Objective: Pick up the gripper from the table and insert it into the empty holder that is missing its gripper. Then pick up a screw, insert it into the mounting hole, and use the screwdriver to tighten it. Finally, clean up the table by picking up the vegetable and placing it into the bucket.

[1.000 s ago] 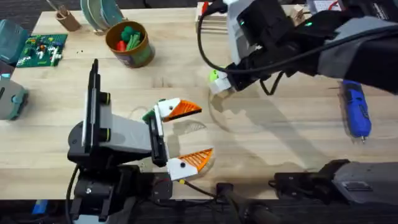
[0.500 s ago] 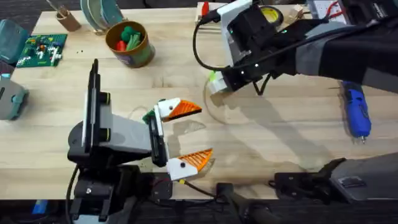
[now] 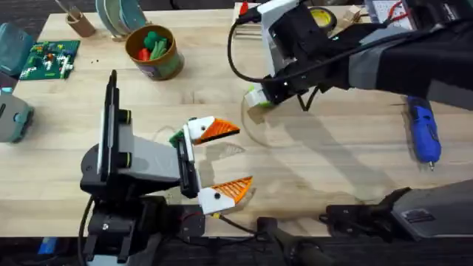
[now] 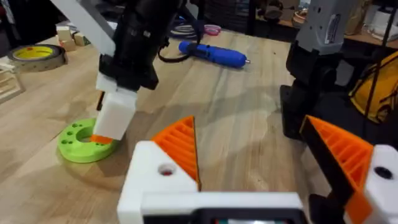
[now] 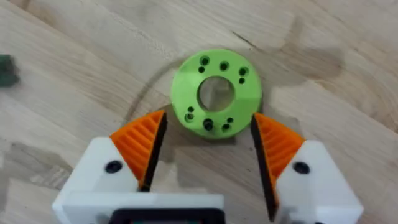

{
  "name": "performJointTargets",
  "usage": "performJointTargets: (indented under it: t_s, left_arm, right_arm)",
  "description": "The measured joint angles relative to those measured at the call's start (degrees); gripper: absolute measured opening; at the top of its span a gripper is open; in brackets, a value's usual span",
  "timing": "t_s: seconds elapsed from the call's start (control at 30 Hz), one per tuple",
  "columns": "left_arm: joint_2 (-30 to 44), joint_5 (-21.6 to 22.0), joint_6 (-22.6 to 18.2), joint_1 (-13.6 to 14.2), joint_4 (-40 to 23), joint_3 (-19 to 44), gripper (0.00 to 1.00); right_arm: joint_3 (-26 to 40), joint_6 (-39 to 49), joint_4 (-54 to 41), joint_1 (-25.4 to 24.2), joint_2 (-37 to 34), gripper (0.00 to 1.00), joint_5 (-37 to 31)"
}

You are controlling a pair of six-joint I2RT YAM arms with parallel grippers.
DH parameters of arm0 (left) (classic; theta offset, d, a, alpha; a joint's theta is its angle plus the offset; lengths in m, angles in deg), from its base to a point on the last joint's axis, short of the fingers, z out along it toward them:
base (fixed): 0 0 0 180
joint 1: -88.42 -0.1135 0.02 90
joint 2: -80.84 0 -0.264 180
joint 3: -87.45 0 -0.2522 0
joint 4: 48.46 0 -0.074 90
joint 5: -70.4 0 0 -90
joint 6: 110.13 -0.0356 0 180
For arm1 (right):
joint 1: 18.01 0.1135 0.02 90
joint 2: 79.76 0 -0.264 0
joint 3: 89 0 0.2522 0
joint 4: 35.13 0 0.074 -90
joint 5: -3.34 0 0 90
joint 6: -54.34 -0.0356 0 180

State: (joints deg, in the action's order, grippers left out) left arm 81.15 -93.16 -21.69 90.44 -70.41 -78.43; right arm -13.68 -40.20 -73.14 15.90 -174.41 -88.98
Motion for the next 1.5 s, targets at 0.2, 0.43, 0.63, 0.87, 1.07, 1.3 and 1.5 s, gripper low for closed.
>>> performJointTargets:
  t_s: [0.2, 0.43, 0.63, 0.87, 1.07, 1.3, 1.5]
  left_arm:
    - [0.00, 0.00, 0.00, 0.00, 0.00, 0.00, 0.993]
    - [-0.02, 0.00, 0.02, 0.00, 0.00, 0.00, 0.993]
    - [0.00, 0.00, 0.00, 0.00, 0.00, 0.00, 0.993]
    - [-0.02, -0.02, 0.00, 0.00, 0.00, 0.00, 0.993]
    - [0.00, 0.00, 0.00, 0.00, 0.00, 0.00, 0.993]
    - [-0.02, 0.00, 0.02, 0.00, 0.00, 0.00, 0.993]
    - [0.00, 0.00, 0.00, 0.00, 0.00, 0.00, 0.993]
  right_arm:
    - [0.00, -0.02, -0.15, 0.00, -1.73, 0.774, -0.01]
    - [0.00, -0.13, -0.75, 0.04, -1.73, 0.690, -0.01]
    - [0.00, -0.15, -1.07, 0.04, -1.75, 0.595, -0.01]
    - [0.00, -0.17, -0.98, 0.04, -1.75, 0.470, -0.01]
    - [0.00, -0.17, -0.86, 0.04, -1.79, 0.450, -0.01]
    - [0.00, -0.15, 0.02, 0.04, -2.97, 0.442, -0.25]
    - [0.00, -0.15, 0.09, 0.04, -2.97, 0.372, -0.47]
